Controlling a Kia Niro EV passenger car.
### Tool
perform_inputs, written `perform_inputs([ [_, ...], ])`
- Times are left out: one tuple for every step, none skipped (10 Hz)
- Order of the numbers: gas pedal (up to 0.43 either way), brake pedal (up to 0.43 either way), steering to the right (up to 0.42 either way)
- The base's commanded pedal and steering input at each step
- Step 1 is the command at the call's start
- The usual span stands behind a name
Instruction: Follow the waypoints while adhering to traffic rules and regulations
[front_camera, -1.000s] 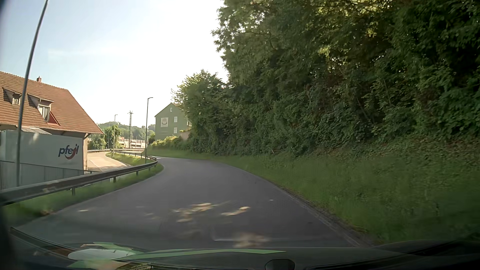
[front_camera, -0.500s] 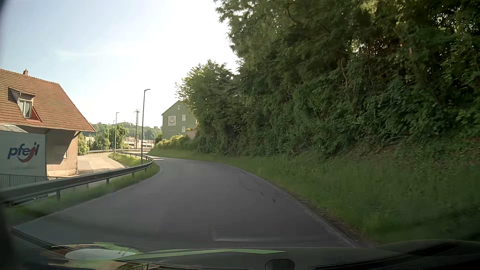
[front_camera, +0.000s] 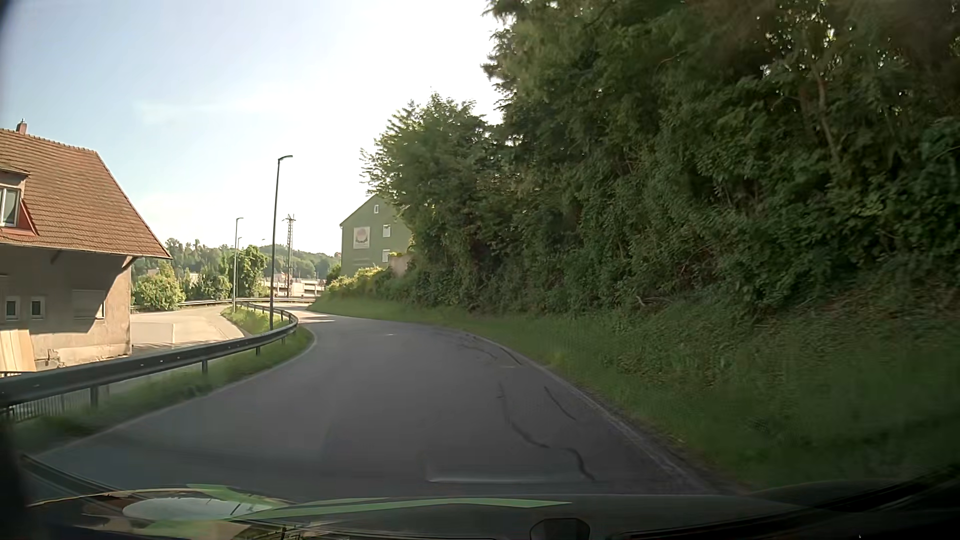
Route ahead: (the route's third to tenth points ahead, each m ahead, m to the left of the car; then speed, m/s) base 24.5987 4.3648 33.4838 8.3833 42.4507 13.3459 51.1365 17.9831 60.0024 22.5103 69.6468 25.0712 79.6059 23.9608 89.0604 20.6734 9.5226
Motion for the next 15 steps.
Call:
perform_inputs([
  [0.0, 0.067, -0.049],
  [0.0, 0.055, -0.049],
  [0.0, 0.043, -0.049],
  [0.0, 0.024, -0.049],
  [0.0, 0.018, -0.05],
  [0.0, 0.006, -0.051],
  [0.0, 0.0, -0.051],
  [0.0, 0.0, -0.052],
  [0.0, 0.0, -0.052],
  [0.0, 0.0, -0.053],
  [0.008, 0.0, -0.054],
  [0.008, 0.0, -0.056],
  [0.028, 0.0, -0.058],
  [0.039, 0.0, -0.059],
  [0.039, 0.0, -0.06],
])
